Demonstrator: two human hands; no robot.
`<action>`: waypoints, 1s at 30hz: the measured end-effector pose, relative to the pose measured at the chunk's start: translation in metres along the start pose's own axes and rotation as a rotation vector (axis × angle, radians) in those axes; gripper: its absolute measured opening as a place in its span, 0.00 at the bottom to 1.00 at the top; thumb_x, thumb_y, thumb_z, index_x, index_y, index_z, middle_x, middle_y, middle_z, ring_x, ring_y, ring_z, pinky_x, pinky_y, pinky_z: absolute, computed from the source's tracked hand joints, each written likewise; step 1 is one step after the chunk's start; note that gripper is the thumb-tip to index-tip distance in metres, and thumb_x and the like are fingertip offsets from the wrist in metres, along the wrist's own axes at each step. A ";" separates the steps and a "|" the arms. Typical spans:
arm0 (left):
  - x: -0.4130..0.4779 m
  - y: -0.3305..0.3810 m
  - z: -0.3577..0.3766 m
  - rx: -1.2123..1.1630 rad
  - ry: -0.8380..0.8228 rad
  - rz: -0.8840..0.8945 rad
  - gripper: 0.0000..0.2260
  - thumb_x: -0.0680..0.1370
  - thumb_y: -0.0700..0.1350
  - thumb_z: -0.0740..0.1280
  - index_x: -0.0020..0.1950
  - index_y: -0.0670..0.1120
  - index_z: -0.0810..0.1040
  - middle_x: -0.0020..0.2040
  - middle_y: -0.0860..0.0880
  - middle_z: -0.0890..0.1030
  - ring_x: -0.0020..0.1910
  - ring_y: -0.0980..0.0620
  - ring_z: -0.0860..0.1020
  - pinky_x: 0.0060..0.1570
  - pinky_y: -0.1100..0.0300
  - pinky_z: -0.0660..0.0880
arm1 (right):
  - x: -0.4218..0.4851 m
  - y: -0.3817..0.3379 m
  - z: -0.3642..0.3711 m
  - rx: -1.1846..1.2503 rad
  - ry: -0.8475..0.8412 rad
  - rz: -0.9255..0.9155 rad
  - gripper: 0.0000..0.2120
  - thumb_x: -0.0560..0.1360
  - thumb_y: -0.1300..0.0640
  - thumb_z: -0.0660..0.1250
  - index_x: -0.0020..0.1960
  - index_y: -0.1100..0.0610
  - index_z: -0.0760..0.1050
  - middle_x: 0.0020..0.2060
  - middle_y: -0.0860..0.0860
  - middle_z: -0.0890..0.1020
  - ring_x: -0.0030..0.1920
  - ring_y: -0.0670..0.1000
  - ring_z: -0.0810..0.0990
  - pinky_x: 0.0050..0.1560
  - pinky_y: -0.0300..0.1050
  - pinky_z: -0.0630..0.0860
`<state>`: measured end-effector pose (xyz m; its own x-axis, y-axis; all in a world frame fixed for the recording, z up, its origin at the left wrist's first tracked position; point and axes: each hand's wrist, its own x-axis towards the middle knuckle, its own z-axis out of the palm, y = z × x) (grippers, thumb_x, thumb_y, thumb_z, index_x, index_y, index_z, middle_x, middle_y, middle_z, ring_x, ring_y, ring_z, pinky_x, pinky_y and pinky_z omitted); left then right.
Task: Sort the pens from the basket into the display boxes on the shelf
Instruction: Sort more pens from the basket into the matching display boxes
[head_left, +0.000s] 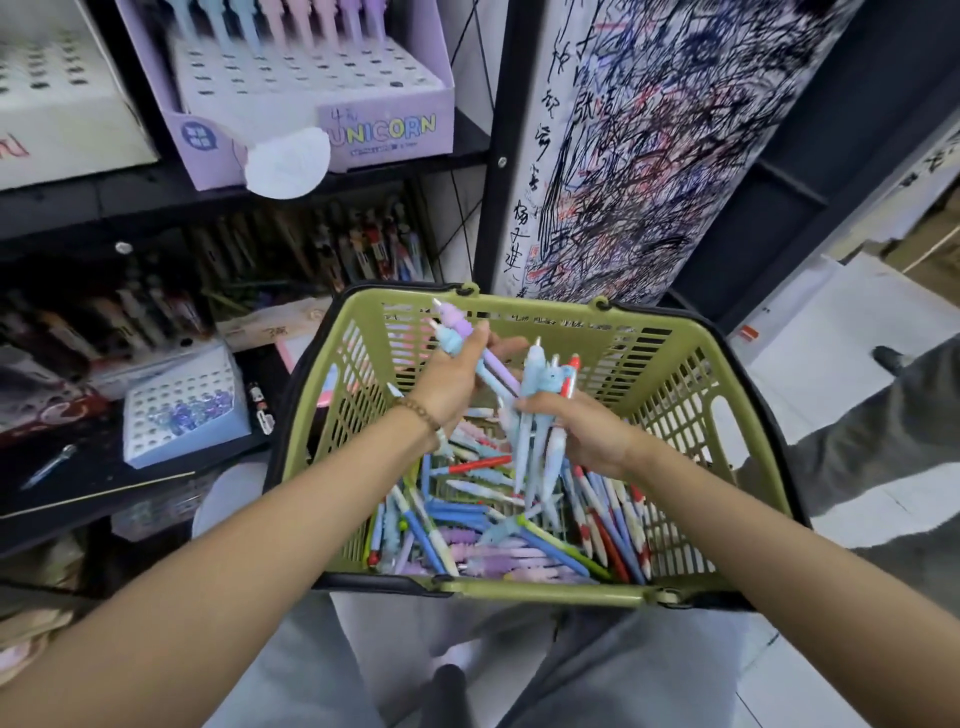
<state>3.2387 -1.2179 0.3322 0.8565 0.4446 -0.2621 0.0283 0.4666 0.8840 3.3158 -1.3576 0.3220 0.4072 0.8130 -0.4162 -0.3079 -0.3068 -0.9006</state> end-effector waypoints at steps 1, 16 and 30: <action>0.003 0.005 -0.003 -0.057 0.064 0.025 0.11 0.83 0.45 0.56 0.42 0.44 0.69 0.34 0.52 0.84 0.41 0.48 0.82 0.49 0.50 0.79 | -0.001 -0.001 -0.001 0.050 0.051 -0.001 0.05 0.76 0.60 0.64 0.52 0.58 0.76 0.37 0.51 0.83 0.36 0.48 0.83 0.38 0.40 0.79; -0.013 -0.011 -0.026 -0.122 -0.202 -0.490 0.22 0.80 0.57 0.55 0.60 0.40 0.72 0.50 0.38 0.83 0.47 0.41 0.83 0.43 0.46 0.81 | 0.024 -0.020 0.031 0.091 0.347 -0.075 0.15 0.80 0.48 0.58 0.53 0.58 0.77 0.55 0.57 0.81 0.57 0.56 0.79 0.63 0.52 0.73; -0.007 0.004 -0.057 0.012 0.010 -0.390 0.15 0.78 0.52 0.64 0.47 0.39 0.74 0.38 0.41 0.82 0.45 0.43 0.81 0.49 0.44 0.78 | 0.028 -0.028 0.035 -0.179 0.229 0.022 0.26 0.78 0.40 0.57 0.62 0.59 0.75 0.49 0.55 0.79 0.51 0.55 0.76 0.57 0.48 0.70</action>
<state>3.2036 -1.1752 0.3158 0.7750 0.2432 -0.5833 0.3572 0.5929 0.7217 3.3053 -1.3087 0.3394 0.5916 0.6786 -0.4353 -0.1703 -0.4226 -0.8902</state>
